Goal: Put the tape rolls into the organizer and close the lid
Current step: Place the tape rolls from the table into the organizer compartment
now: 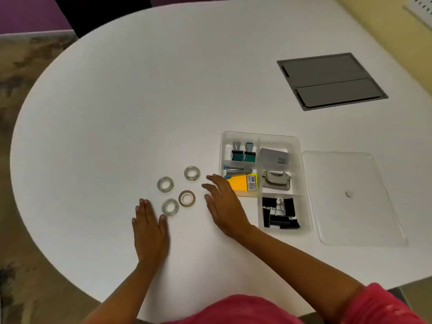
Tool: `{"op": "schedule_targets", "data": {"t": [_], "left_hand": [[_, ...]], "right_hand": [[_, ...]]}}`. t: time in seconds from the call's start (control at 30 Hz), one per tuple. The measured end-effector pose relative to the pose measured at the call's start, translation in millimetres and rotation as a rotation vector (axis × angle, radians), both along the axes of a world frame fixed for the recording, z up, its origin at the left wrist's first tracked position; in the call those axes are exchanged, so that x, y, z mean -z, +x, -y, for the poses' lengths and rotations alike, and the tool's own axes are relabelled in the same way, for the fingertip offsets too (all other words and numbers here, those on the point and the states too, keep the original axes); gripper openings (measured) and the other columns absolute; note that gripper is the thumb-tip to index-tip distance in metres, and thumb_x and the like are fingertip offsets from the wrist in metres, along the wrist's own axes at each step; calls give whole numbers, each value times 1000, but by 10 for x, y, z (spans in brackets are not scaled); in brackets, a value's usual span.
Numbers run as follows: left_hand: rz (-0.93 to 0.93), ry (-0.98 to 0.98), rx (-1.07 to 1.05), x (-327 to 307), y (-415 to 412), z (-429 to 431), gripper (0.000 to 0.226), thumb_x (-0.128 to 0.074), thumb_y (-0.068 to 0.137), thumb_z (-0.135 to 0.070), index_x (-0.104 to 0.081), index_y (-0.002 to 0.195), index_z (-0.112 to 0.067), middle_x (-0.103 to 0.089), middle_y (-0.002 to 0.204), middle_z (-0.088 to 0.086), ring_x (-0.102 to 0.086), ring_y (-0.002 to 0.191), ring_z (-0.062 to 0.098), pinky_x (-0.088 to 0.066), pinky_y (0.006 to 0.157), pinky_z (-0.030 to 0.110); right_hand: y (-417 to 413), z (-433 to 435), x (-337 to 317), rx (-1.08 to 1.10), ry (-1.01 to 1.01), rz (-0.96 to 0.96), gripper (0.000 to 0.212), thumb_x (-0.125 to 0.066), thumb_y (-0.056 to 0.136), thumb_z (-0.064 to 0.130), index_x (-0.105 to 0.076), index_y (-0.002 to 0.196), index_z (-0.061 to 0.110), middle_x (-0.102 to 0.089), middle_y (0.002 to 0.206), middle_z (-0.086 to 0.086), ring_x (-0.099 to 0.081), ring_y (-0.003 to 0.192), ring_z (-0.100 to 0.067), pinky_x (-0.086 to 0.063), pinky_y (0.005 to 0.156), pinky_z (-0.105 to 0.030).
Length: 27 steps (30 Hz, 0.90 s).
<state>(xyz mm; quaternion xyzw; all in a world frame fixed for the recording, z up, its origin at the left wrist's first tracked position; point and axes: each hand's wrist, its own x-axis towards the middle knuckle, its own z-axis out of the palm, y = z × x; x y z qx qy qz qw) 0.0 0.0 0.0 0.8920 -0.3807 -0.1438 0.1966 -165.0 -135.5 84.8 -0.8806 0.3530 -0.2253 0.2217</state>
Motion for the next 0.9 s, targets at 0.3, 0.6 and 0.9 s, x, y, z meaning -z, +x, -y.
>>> {"op": "schedule_targets", "data": {"t": [0.3,0.6,0.9], "left_hand": [[152,100,6,173,47,22,62,-28,95,-32,-15,148,-5,-17,157,15,-13,145,28,-11,118,44],[173,109,-6,217,54,21,62,-24,95,-35,-11,150,-10,-14,158,11,-6,146,21,-7,119,43],[156,73,-16,196,59,17,61,-27,94,-32,-14,149,-9,-17,158,10,-10,146,22,-10,119,42]], "right_hand": [[592,41,360,-173,134,-488,63,-58,92,17,-25,143,1,-27,152,-21,-28,138,-33,-31,111,-39],[702,9,407,-204,69,-509,58,-67,83,-1,-41,134,5,-45,137,-20,-50,115,-32,-50,87,-35],[299,4,-98,68,150,-261,53,-77,74,9,-56,122,7,-57,116,-18,-55,104,-30,-59,69,-36]]}}
